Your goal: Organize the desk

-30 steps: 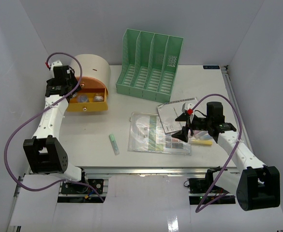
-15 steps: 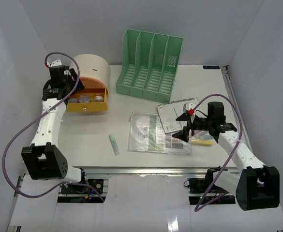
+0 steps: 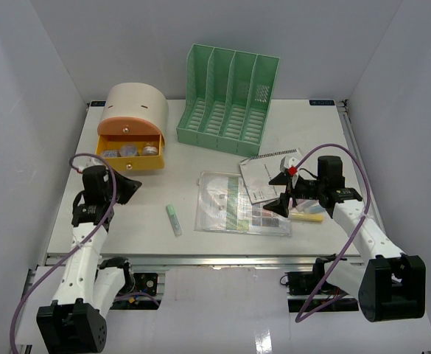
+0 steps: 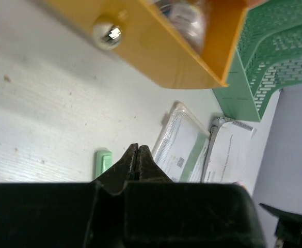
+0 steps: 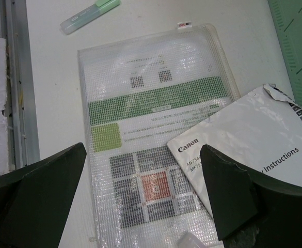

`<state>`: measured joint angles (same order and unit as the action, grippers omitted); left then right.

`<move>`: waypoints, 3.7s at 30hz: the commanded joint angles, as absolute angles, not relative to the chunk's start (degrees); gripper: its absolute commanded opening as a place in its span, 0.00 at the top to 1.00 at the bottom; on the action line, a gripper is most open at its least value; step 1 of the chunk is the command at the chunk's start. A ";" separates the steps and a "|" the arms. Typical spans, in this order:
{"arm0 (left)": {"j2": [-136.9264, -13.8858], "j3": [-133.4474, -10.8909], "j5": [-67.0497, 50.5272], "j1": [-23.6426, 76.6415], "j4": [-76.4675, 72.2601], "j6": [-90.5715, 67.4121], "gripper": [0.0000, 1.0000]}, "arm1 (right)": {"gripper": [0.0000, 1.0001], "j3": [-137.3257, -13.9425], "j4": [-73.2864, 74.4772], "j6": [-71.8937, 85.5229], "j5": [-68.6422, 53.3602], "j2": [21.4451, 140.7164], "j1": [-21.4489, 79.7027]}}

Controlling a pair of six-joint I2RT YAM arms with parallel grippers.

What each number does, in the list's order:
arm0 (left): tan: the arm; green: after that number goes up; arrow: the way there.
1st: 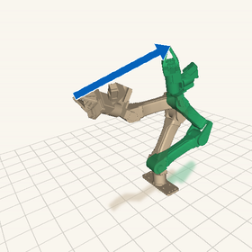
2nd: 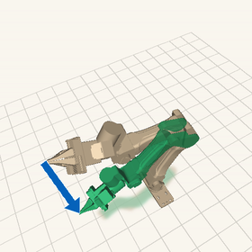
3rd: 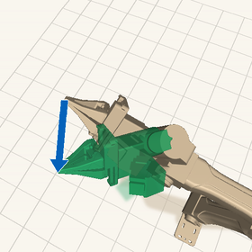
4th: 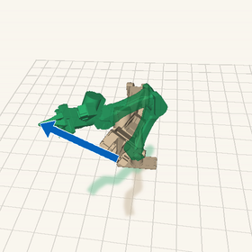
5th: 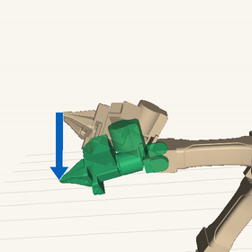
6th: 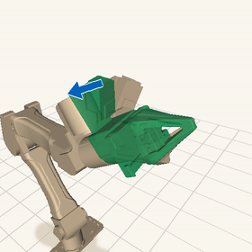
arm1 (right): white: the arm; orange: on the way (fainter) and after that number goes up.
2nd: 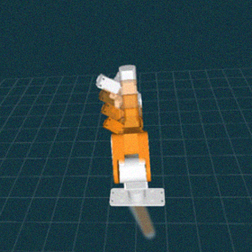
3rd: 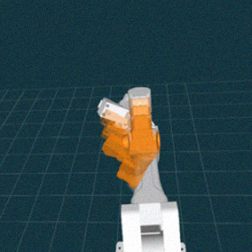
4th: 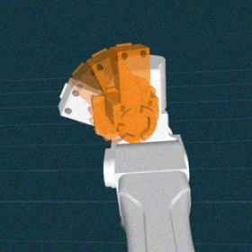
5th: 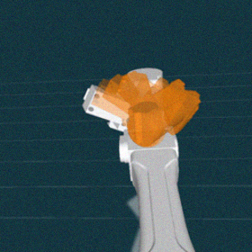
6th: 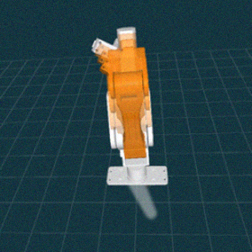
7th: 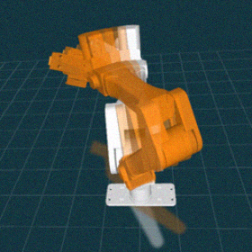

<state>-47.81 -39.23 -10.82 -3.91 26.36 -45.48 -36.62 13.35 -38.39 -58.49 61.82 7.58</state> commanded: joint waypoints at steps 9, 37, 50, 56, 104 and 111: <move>-59.77 -32.70 1.48 -4.43 14.23 -70.06 1.00 | 0.02 -37.09 13.54 -39.20 -60.38 60.18 5.83; -91.00 -64.55 -4.87 -6.92 8.63 -59.70 0.15 | 0.02 -37.34 14.43 -39.74 -61.34 60.03 1.56; -74.96 -46.07 -15.19 -9.29 -15.56 -50.06 0.02 | 0.02 -37.46 15.50 -40.88 -62.45 60.19 0.70; -72.61 -34.44 -23.50 -11.13 -27.31 -48.97 0.10 | 0.02 -37.53 15.96 -41.32 -62.80 60.21 -0.20; -113.84 -45.57 -32.11 -16.09 -51.58 -61.76 0.81 | 0.02 -37.84 17.40 -43.02 -62.84 61.79 -2.77; -103.84 -32.24 -34.07 -16.29 -50.90 -58.13 0.87 | 0.02 -37.94 17.70 -43.10 -63.46 61.52 -3.05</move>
